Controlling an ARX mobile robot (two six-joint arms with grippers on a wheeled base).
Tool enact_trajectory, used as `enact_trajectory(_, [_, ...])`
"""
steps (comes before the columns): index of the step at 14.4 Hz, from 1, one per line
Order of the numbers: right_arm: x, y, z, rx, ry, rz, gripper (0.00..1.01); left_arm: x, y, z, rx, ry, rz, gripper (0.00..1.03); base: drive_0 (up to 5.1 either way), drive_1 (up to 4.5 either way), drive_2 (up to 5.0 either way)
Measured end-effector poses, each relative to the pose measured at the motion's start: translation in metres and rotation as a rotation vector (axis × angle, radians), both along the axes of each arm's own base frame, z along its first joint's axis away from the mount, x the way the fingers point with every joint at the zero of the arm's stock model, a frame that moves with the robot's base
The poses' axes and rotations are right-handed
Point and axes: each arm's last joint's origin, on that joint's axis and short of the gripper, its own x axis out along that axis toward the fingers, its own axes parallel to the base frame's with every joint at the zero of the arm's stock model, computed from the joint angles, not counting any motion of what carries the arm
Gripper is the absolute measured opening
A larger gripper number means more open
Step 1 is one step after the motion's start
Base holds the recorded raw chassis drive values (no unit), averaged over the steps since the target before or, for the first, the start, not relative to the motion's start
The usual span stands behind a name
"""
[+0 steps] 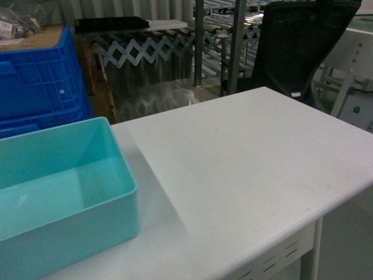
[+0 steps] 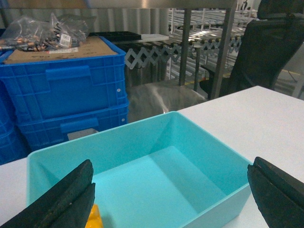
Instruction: Pick red block from blue box to shelf
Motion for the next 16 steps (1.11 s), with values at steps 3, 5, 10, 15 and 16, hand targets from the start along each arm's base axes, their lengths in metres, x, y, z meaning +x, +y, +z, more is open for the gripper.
enact_trajectory(3, [0.0000, 0.0000, 0.0000, 0.000, 0.000, 0.000, 0.28, 0.0000, 0.0000, 0.0000, 0.000, 0.000, 0.000, 0.98, -1.6, -1.58, -1.6])
enact_trajectory(5, [0.0000, 0.0000, 0.0000, 0.000, 0.000, 0.000, 0.28, 0.0000, 0.0000, 0.0000, 0.000, 0.000, 0.000, 0.98, -1.6, -1.57, -1.6])
enact_trajectory(10, [0.0000, 0.0000, 0.0000, 0.000, 0.000, 0.000, 0.28, 0.0000, 0.0000, 0.0000, 0.000, 0.000, 0.000, 0.98, -1.5, -1.54, -1.5])
enact_trajectory(15, [0.0000, 0.0000, 0.0000, 0.000, 0.000, 0.000, 0.28, 0.0000, 0.0000, 0.0000, 0.000, 0.000, 0.000, 0.98, -1.4, -1.43, -1.4])
enact_trajectory(16, [0.0000, 0.0000, 0.0000, 0.000, 0.000, 0.000, 0.28, 0.0000, 0.0000, 0.0000, 0.000, 0.000, 0.000, 0.98, -1.6, -1.62, -1.6])
